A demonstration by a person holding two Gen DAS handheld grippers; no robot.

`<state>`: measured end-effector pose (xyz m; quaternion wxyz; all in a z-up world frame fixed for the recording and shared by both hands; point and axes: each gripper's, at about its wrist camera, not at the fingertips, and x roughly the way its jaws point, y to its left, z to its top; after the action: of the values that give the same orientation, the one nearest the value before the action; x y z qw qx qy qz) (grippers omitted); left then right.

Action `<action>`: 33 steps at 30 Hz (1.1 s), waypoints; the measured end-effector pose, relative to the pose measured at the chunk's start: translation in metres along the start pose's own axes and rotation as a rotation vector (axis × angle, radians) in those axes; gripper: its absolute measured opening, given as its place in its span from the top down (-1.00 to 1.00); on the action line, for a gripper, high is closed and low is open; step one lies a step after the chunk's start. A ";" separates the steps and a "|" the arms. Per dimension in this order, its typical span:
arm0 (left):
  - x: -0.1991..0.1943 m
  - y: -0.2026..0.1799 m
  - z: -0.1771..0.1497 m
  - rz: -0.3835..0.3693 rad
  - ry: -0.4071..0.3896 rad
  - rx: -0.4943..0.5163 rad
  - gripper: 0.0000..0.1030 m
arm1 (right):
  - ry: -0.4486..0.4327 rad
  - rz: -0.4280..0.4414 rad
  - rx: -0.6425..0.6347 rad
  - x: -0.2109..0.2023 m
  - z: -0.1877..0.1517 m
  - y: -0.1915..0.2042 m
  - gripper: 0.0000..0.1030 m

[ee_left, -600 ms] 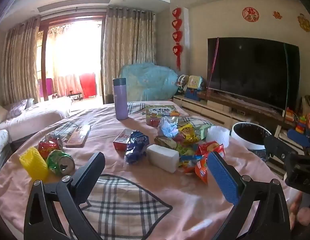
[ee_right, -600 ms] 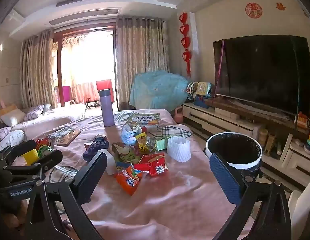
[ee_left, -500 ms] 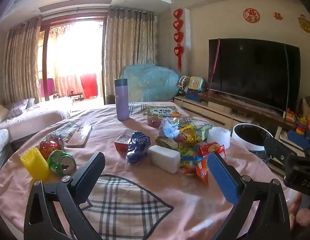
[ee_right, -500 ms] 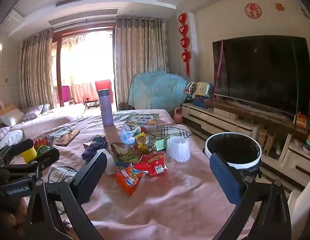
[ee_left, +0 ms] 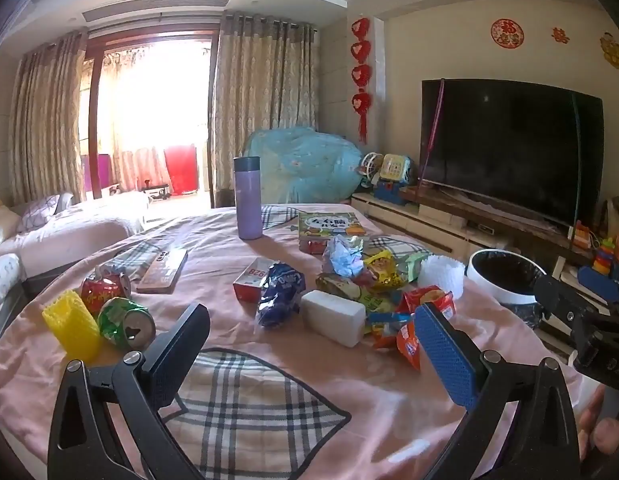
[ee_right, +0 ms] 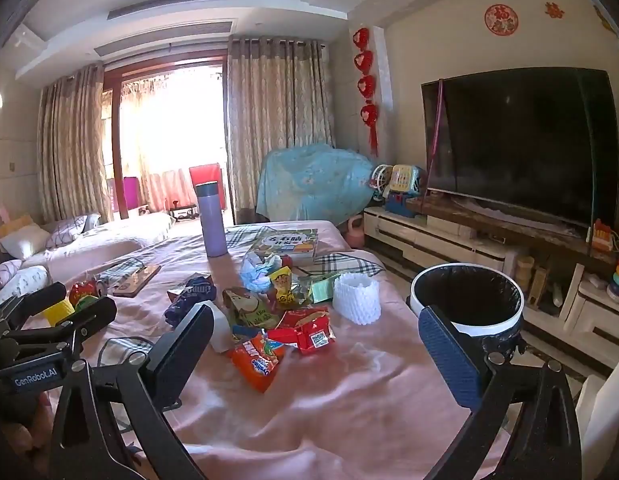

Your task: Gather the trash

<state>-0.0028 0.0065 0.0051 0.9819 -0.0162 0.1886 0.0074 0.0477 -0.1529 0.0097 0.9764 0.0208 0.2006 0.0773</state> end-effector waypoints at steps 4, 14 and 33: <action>0.000 0.001 -0.001 -0.001 -0.002 0.000 -0.98 | 0.002 0.001 0.004 0.001 -0.001 -0.001 -1.00; 0.001 0.002 -0.001 -0.002 0.003 0.000 -0.98 | 0.002 0.010 0.015 0.001 -0.003 -0.002 -1.00; 0.004 0.003 -0.004 -0.002 0.003 -0.002 -0.98 | 0.010 0.019 0.023 0.003 -0.005 0.000 -1.00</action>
<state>-0.0006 0.0092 0.0002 0.9816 -0.0174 0.1900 0.0063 0.0483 -0.1521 0.0045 0.9742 0.0338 0.2064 0.0844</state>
